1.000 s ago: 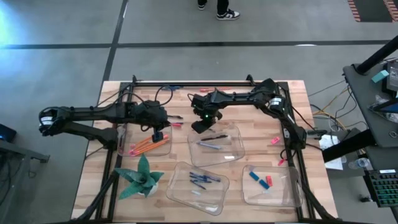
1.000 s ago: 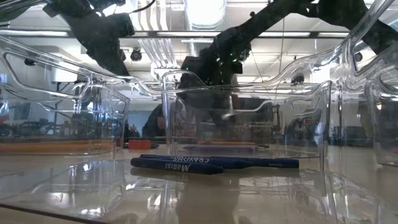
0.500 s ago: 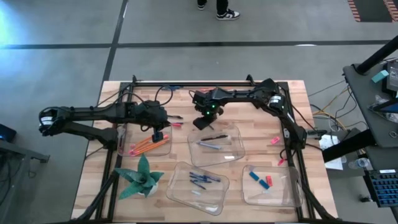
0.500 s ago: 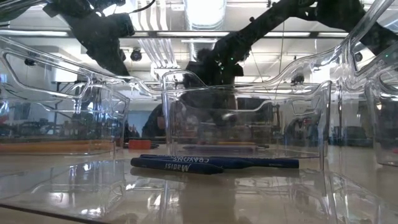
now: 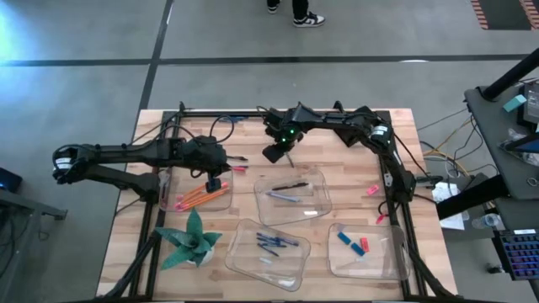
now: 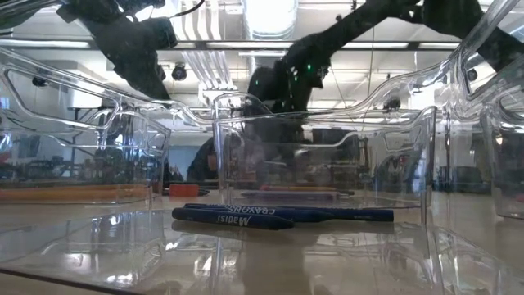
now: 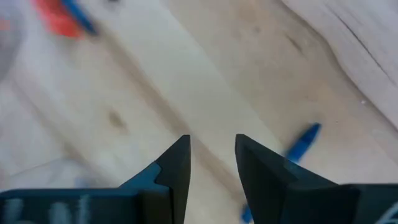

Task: Sort crayons/erasers/pens/pencils in bins
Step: Put the blue crayon into the bottom left transparent bin

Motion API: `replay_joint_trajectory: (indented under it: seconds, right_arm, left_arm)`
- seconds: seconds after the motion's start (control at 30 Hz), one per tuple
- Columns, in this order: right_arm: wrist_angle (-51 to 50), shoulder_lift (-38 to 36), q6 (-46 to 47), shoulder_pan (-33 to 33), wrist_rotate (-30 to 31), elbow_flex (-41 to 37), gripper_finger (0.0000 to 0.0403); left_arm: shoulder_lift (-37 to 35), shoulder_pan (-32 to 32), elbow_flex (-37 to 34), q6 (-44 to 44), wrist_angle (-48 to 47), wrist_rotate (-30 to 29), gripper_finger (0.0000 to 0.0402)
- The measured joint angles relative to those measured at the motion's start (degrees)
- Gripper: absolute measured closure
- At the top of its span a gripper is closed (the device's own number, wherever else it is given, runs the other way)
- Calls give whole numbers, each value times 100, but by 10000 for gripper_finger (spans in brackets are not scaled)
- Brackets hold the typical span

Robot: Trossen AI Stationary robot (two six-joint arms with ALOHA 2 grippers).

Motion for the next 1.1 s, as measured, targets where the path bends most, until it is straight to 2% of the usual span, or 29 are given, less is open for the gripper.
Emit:
replay_joint_trajectory:
  seconds: [0.27, 0.53, 0.67, 1.1]
  right_arm:
    - [-516, -42, -22, 46, 1104, -38, 284]
    - [-921, -28, -26, 34, 1620, -76, 284]
    - [-1427, -28, -9, -78, 1708, -216, 284]
    - [-1121, -48, -154, -281, 1689, -748, 288]
  left_arm:
    - [0, 0, 0, -2, 4, 0, 367]
    - [0, -2, 0, 0, 9, 0, 367]
    - [0, -2, 0, 0, 4, 0, 367]
    - [0, -1, 0, 7, 9, 0, 367]
